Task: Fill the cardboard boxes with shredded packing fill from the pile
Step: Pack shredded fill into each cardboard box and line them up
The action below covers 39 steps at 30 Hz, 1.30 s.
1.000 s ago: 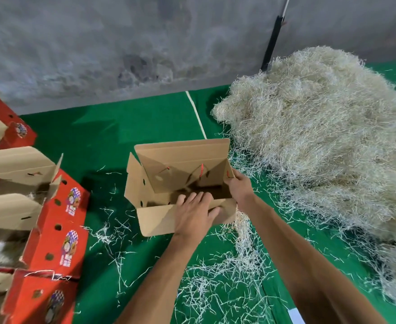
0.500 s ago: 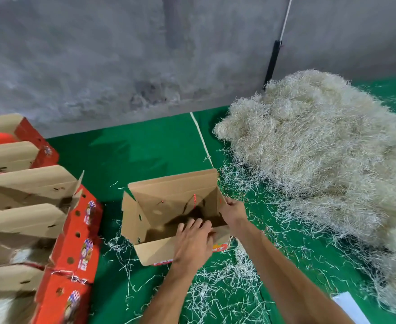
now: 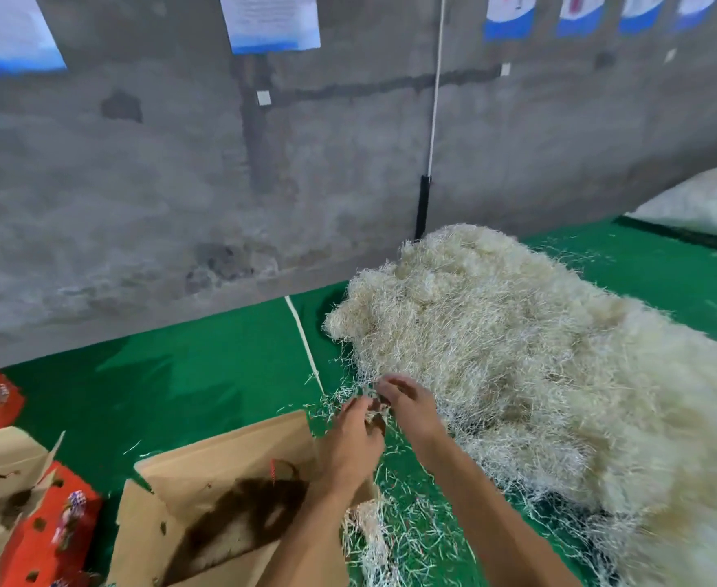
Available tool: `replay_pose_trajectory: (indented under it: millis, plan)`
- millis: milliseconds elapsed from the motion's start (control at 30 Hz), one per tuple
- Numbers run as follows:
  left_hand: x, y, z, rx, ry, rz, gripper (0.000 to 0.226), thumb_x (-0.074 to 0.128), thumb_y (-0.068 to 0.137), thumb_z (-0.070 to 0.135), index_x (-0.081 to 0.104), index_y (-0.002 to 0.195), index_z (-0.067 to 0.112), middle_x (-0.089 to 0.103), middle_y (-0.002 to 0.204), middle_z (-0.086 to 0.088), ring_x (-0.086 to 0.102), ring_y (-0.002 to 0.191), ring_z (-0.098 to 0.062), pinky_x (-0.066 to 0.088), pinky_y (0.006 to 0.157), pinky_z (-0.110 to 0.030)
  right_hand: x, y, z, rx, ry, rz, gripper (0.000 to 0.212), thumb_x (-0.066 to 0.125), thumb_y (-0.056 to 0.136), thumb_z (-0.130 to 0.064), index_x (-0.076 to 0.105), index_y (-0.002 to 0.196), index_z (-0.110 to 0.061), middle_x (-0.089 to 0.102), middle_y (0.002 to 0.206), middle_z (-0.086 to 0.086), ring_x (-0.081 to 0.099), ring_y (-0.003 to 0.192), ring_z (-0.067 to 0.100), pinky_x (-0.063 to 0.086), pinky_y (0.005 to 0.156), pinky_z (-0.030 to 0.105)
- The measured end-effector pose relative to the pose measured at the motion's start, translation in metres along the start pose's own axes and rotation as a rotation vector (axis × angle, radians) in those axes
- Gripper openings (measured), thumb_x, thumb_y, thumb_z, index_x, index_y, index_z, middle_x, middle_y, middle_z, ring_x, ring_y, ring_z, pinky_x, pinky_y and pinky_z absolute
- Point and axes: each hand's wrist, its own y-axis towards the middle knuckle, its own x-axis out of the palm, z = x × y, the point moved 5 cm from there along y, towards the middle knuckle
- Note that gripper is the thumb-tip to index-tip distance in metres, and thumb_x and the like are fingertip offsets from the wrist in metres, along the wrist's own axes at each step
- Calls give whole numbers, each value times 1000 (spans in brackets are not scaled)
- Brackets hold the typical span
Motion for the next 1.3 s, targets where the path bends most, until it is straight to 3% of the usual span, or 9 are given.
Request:
replay_pose_trajectory:
  millis: [133, 300, 533, 667, 767, 833, 1033, 1100, 1300]
  plan:
    - [58, 40, 49, 100, -50, -73, 24, 59, 97, 27, 52, 119, 34, 58, 106, 17, 55, 56, 4, 42, 46, -13, -102, 17, 2, -33, -18, 180, 34, 64, 97, -30, 64, 128, -16, 68, 122, 0, 64, 110, 14, 49, 104, 36]
    - [172, 55, 93, 146, -77, -282, 29, 59, 96, 33, 43, 118, 44, 55, 119, 16, 60, 86, 3, 58, 73, -28, -215, 19, 44, -19, -324, 394, 47, 63, 97, -34, 56, 137, -10, 60, 138, 7, 58, 121, 18, 47, 105, 38]
    - [293, 54, 132, 110, 34, -612, 79, 68, 90, 25, 20, 151, 40, 16, 163, 1, 28, 145, -26, 28, 116, -53, -289, 20, 105, 75, -955, 515, 60, 63, 95, -31, 38, 149, -22, 27, 162, 8, 25, 148, 27, 20, 123, 49]
    - [327, 48, 134, 35, -54, -647, 72, 62, 94, 27, 21, 150, 44, 18, 163, 1, 22, 149, -27, 25, 118, -58, -319, 17, 136, 259, -1055, 595, 77, 59, 97, -32, 12, 158, -28, -5, 168, 7, -3, 153, 34, -3, 121, 56]
    - [339, 38, 124, 23, -64, -681, 64, 58, 96, 30, 24, 148, 49, 19, 161, 4, 33, 143, -22, 29, 115, -52, -316, 13, 155, 271, -992, 480, 56, 54, 100, -27, 32, 151, -21, 19, 163, 12, 27, 145, 38, 23, 118, 55]
    - [341, 33, 119, 28, -77, -707, 58, 57, 97, 30, 29, 144, 49, 26, 156, 3, 50, 111, -5, 43, 96, -34, -304, 11, 157, 184, -921, 441, 38, 50, 101, -14, 48, 140, -12, 41, 148, 16, 46, 128, 32, 36, 112, 47]
    - [305, 39, 111, -91, -218, -647, 46, 58, 96, 36, 40, 138, 39, 58, 121, 10, 60, 89, -2, 49, 59, -15, -258, 6, 115, 49, -686, 389, 14, 54, 100, -9, 67, 93, -13, 66, 105, 10, 63, 92, 22, 57, 89, 40]
    - [276, 44, 104, -186, -293, -568, 38, 48, 102, 42, 40, 138, 35, 60, 108, 13, 63, 86, -5, 52, 53, -15, -234, 5, 90, -37, -645, 393, 14, 55, 99, -7, 68, 95, -11, 66, 102, 8, 63, 90, 21, 57, 87, 36]
    - [142, 26, 76, -617, -948, -369, 57, 21, 102, 64, 62, 103, 25, 68, 98, -1, 67, 101, -23, 57, 85, -42, -115, -1, 8, -306, -561, 210, 26, 57, 96, 1, 66, 118, -9, 61, 118, 2, 59, 89, 5, 47, 75, 5]
